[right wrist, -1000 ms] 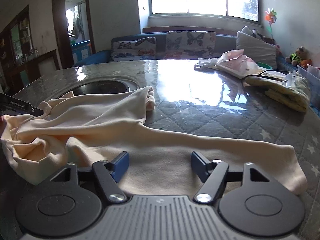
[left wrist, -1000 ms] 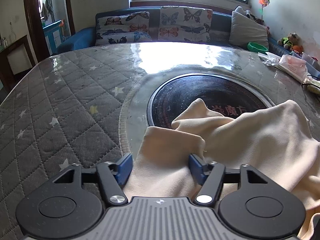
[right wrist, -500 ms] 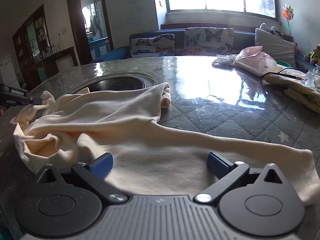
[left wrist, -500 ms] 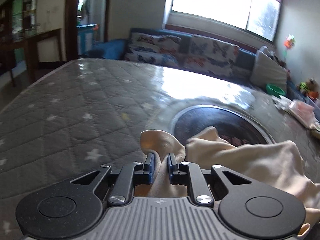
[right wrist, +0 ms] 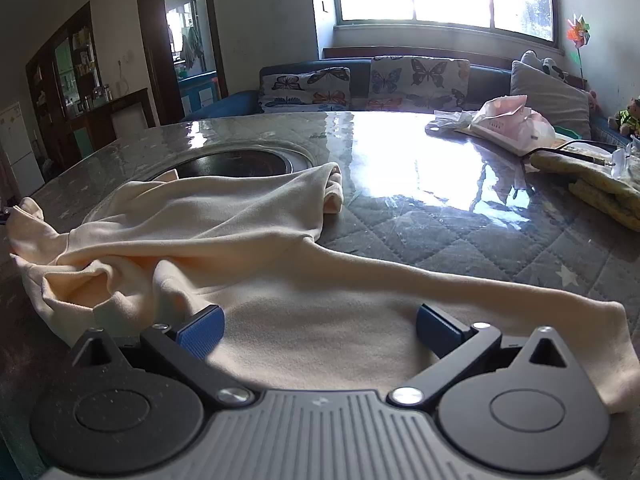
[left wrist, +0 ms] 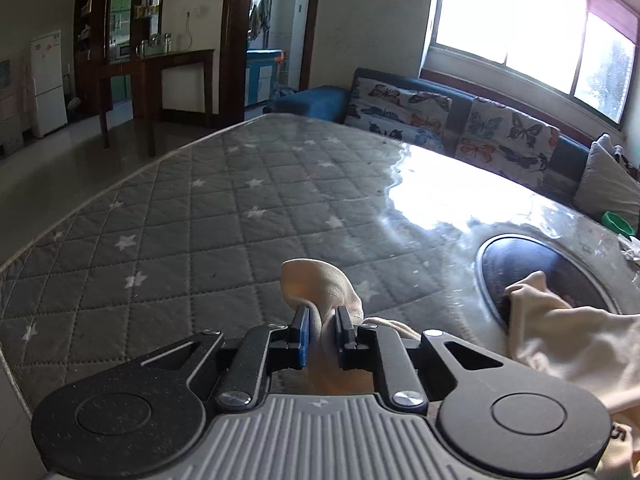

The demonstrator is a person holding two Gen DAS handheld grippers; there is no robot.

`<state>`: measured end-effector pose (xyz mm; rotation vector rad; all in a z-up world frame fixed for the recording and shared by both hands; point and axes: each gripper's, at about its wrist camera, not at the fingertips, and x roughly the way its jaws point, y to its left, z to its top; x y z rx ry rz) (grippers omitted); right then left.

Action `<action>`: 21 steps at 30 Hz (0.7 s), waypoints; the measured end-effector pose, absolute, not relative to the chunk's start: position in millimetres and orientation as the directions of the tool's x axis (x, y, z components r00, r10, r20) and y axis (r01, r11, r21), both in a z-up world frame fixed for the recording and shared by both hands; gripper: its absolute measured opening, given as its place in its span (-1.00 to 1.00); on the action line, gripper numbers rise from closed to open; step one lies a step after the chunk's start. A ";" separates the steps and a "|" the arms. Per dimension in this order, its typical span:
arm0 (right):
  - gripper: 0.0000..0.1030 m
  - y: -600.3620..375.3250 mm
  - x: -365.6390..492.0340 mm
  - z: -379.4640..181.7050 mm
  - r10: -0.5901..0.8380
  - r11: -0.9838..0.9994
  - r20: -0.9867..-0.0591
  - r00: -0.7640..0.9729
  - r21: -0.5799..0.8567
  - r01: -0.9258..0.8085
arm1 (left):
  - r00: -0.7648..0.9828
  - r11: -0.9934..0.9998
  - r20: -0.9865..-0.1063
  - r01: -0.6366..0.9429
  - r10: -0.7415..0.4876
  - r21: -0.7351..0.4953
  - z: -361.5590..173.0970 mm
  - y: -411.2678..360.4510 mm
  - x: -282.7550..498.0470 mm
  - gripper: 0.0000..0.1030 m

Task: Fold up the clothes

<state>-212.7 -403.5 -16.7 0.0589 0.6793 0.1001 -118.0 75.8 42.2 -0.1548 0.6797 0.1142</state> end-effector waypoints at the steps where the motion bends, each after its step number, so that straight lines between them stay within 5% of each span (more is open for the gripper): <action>1: 1.00 -402.3 -212.5 -16.9 0.106 0.994 -0.627 0.772 0.078 -0.073 | 0.769 0.981 -0.637 -0.159 0.053 -0.110 40.0 79.3 -117.0 -0.72; 11: 0.95 -396.7 -229.6 17.6 0.062 0.998 -0.564 0.823 0.049 -0.041 | 0.726 0.986 -0.688 -0.104 -0.012 -0.127 24.5 92.1 -103.2 -0.60; 17: 0.68 -366.0 -229.9 49.7 0.169 0.983 -0.536 0.827 0.028 -0.182 | 0.754 0.993 -0.656 -0.050 -0.031 -0.104 38.8 81.4 -119.7 -0.12; 21: 0.37 -340.7 -221.4 52.8 0.257 0.958 -0.560 0.787 0.039 -0.285 | 0.785 0.995 -0.613 0.045 -0.091 -0.089 62.2 61.8 -138.2 -0.07</action>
